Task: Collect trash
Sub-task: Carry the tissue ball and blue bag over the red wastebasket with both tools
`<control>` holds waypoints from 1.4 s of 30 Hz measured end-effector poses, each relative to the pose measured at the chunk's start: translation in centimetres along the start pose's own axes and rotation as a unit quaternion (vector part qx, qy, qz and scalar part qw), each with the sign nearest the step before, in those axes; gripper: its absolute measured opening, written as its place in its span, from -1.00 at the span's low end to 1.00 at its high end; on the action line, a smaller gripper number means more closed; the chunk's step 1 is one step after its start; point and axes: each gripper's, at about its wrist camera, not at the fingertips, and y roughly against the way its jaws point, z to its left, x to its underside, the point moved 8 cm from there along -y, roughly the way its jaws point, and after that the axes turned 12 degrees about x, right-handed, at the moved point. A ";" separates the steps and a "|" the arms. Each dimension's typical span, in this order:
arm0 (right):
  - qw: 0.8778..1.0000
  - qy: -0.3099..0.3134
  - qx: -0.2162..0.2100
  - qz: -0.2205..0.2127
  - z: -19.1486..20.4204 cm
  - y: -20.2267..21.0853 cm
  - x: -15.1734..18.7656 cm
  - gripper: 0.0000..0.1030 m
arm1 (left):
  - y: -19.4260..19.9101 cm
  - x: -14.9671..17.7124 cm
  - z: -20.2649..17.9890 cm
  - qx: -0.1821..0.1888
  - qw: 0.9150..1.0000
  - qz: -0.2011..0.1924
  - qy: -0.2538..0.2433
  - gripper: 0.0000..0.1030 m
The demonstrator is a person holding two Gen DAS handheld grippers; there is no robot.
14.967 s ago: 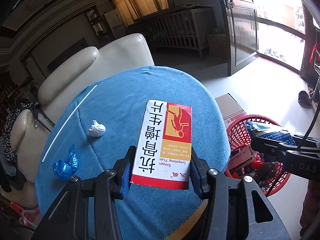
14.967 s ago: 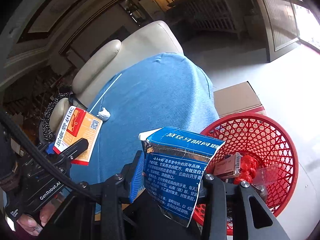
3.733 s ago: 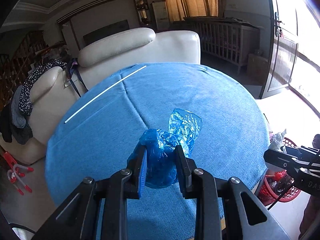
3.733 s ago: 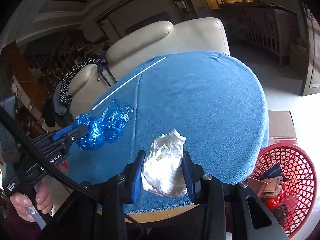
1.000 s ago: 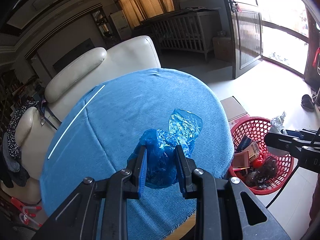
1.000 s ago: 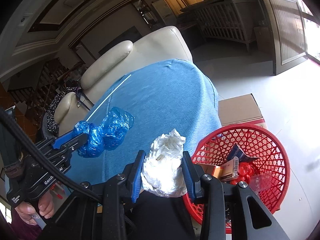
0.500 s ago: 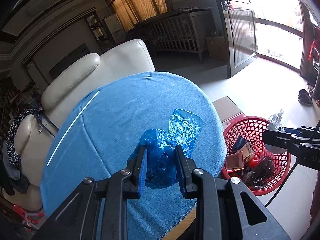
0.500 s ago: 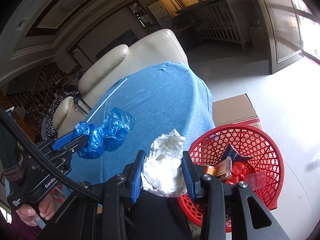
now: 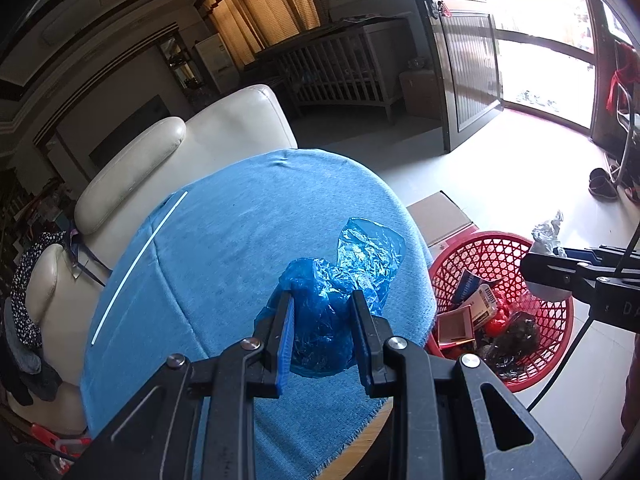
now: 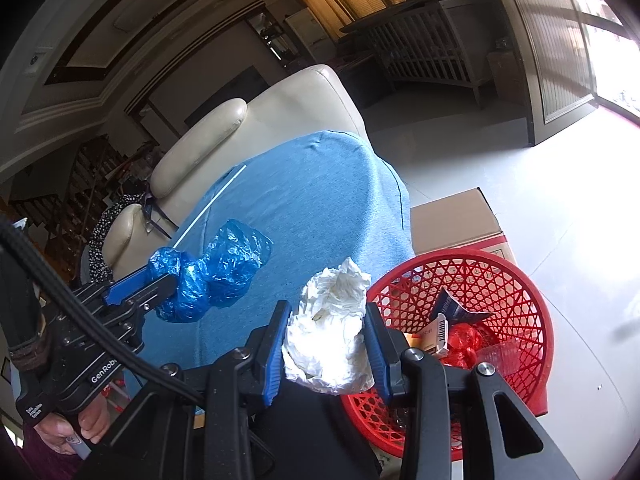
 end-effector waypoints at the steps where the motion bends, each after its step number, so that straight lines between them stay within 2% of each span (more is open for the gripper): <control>1: 1.000 0.000 0.001 0.000 -0.1 0.1 -0.1 -0.25 | -0.1 0.0 -0.2 0.000 1.000 0.000 -0.003 -0.45; 42: 0.998 -0.066 0.013 0.003 -6.2 -0.1 0.1 -0.25 | -2.2 -1.5 -6.2 0.033 0.997 0.021 -0.061 -0.45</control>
